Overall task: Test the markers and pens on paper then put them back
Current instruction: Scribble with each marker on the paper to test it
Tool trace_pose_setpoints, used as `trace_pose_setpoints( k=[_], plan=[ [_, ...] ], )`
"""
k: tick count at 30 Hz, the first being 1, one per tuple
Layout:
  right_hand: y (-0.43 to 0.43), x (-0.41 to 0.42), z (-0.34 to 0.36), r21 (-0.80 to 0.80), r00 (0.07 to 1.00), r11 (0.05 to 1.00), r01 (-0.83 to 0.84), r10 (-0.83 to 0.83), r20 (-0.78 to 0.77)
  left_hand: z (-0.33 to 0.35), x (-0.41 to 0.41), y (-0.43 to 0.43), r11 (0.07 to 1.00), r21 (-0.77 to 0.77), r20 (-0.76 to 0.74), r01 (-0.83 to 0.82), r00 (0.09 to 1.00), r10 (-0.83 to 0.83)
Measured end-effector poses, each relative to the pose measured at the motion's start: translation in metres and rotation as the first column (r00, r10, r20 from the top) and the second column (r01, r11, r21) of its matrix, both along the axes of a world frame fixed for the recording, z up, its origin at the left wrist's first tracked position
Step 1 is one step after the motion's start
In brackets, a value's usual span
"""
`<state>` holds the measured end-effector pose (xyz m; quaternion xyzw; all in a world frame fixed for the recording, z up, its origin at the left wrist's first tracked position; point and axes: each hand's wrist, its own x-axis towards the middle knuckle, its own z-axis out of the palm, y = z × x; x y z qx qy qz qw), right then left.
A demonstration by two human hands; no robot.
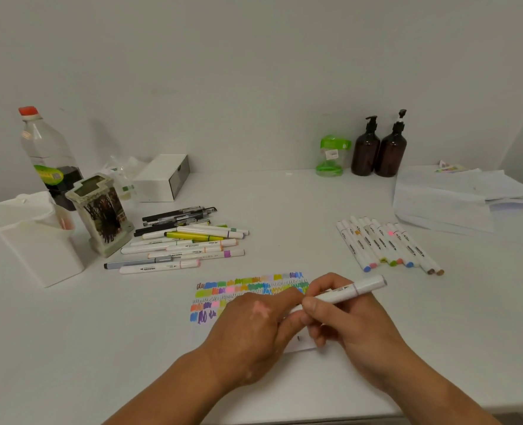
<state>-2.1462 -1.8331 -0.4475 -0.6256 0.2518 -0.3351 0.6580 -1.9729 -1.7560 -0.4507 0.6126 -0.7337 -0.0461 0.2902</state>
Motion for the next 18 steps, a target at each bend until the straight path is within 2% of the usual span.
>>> trace_pose_setpoints(
  k=[6, 9, 13, 18],
  plan=[
    [-0.035, -0.006, 0.012, 0.022, 0.968, 0.968, 0.249, -0.249, 0.02, -0.008, 0.014, -0.021, 0.972, 0.099, 0.089, -0.213, 0.975, 0.204],
    [-0.052, -0.004, 0.012, -0.036, 0.967, 0.978, 0.207, -0.21, -0.142, -0.014, 0.015, -0.037, 0.958, 0.137, 0.179, -0.252, 0.958, 0.226],
    [-0.058, 0.002, -0.003, -0.165, 0.921, 0.974, 0.153, -0.201, -0.334, -0.03, 0.015, -0.044, 0.948, 0.191, 0.205, -0.254, 0.955, 0.214],
    [-0.058, 0.006, -0.016, -0.273, 0.883, 0.949, 0.159, -0.261, -0.391, -0.041, 0.018, -0.046, 0.95, 0.175, 0.194, -0.259, 0.955, 0.225]
  ],
)
